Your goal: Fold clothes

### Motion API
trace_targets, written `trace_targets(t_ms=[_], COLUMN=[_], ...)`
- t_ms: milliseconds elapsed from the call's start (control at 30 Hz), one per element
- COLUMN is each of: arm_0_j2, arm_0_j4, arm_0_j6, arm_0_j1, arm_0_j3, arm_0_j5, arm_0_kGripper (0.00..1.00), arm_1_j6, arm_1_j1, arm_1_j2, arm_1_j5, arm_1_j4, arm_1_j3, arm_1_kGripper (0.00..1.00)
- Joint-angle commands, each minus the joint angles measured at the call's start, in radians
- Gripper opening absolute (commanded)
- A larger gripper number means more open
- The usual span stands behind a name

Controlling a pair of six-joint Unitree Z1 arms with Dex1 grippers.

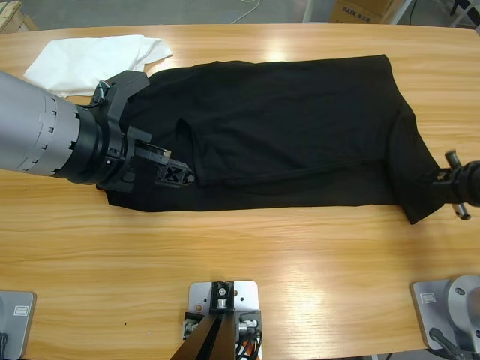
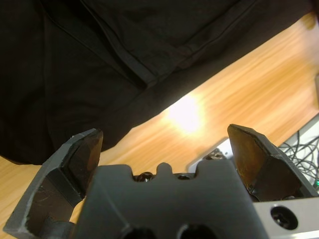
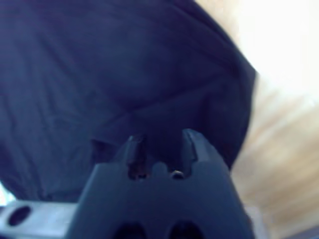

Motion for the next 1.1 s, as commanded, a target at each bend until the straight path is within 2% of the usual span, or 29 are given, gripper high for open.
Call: trace_targets(t_ms=[33,67,100,200,300,333,367,400,633,800,900,1067,1100], arm_0_j2=[0.067,0.07,0.071,0.071,0.063,0.058,0.055,0.053,0.067,0.085,0.097,0.102,0.105], arm_0_j4=[-0.005,-0.006,-0.006,-0.005,-0.005,-0.005,-0.005,-0.005,-0.006,-0.007,-0.017,-0.02,-0.02], arm_0_j6=[0.001,0.002,0.004,0.03,0.068,0.077,0.084,0.088,0.091,0.091,0.09,0.09,0.091], arm_0_j1=[0.007,0.007,0.006,0.006,0.006,0.006,0.006,0.009,0.021,0.022,0.022,0.026,0.029], arm_0_j3=[0.031,0.032,0.033,0.041,0.039,0.038,0.038,0.038,0.045,0.06,0.055,0.064,0.064], arm_0_j5=[0.019,0.019,0.019,0.018,0.019,0.019,0.019,0.019,0.018,0.02,0.018,0.019,0.019], arm_0_kGripper=[0.973,0.973,0.975,0.977,0.977,0.977,0.977,0.977,0.982,0.987,0.987,0.987,0.987], arm_1_j6=[0.017,0.105,0.168,0.447,0.671,0.744,0.863,0.952,0.965,0.961,0.972,0.977,0.977], arm_1_j1=[0.014,0.059,0.109,0.18,0.188,0.188,0.21,0.255,0.318,0.332,0.352,0.379,0.379], arm_1_j2=[-0.278,-0.285,-0.283,-0.249,-0.269,-0.291,-0.312,-0.319,-0.326,-0.276,-0.195,-0.123,-0.126], arm_1_j5=[-0.022,-0.019,-0.031,-0.043,-0.073,-0.076,-0.063,-0.055,-0.142,-0.15,-0.132,-0.135,-0.136], arm_1_j4=[0.063,0.119,0.14,0.17,0.109,0.092,0.109,0.109,0.092,0.02,-0.048,-0.128,-0.131], arm_1_j3=[0.026,0.025,0.024,0.031,0.066,0.082,0.103,0.131,0.168,0.2,0.212,0.235,0.24], arm_1_kGripper=[0.323,0.6,0.66,0.672,0.598,0.625,0.883,0.997,0.988,0.818,0.741,0.715,0.653])
